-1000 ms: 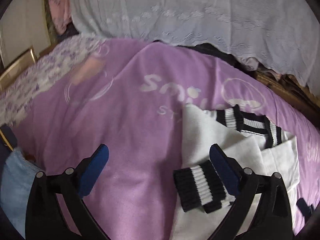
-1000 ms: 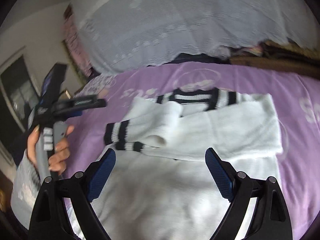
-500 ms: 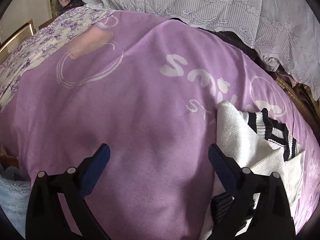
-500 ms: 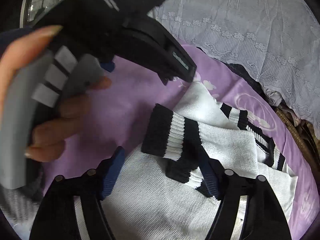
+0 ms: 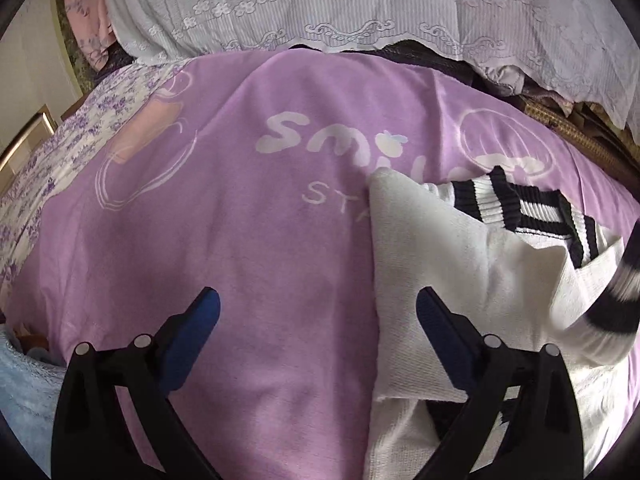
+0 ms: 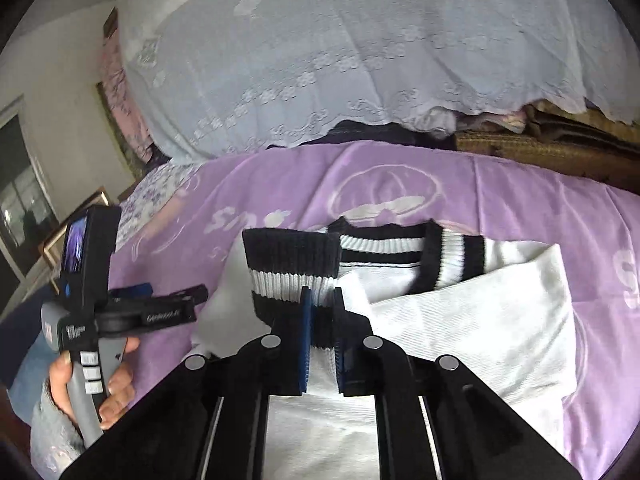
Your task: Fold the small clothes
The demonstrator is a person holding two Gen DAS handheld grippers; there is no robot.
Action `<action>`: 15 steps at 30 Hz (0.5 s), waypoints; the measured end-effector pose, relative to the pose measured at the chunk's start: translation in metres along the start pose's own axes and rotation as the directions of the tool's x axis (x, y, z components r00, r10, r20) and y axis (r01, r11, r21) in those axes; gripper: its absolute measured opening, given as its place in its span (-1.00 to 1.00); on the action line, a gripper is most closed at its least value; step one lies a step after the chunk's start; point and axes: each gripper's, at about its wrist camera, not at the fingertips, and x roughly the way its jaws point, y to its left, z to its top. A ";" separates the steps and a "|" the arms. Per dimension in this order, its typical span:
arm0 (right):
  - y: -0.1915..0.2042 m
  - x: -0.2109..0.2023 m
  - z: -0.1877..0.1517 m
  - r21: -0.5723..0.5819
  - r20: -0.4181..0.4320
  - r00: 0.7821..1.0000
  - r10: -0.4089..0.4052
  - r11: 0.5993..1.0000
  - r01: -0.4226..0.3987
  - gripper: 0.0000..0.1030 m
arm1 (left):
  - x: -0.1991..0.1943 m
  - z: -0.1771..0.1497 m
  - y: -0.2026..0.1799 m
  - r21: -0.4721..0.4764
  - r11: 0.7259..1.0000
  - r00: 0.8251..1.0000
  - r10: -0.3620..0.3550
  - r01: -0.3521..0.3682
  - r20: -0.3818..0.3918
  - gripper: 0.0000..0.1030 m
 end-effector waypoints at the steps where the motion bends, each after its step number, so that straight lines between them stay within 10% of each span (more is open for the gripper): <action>1: -0.014 -0.003 0.002 0.030 0.007 1.000 -0.006 1.000 0.005 -0.90 | -0.001 -0.002 -0.005 0.013 1.000 1.000 0.004 -0.004 0.007 0.87; 7: -0.091 -0.009 0.000 0.194 0.035 0.999 -0.038 0.981 0.030 -0.90 | 0.001 -0.015 -0.030 0.090 0.995 0.999 0.041 -0.042 0.019 0.87; 10: -0.123 0.006 -0.013 0.356 0.007 0.994 0.107 0.929 -0.102 -0.77 | 0.011 -0.021 -0.038 0.121 0.990 0.998 0.069 -0.068 -0.004 0.89; 15: -0.125 0.035 -0.014 0.487 -0.027 0.943 0.332 0.828 -0.277 0.07 | 0.016 -0.023 -0.037 0.113 0.991 0.998 0.067 -0.066 -0.006 0.91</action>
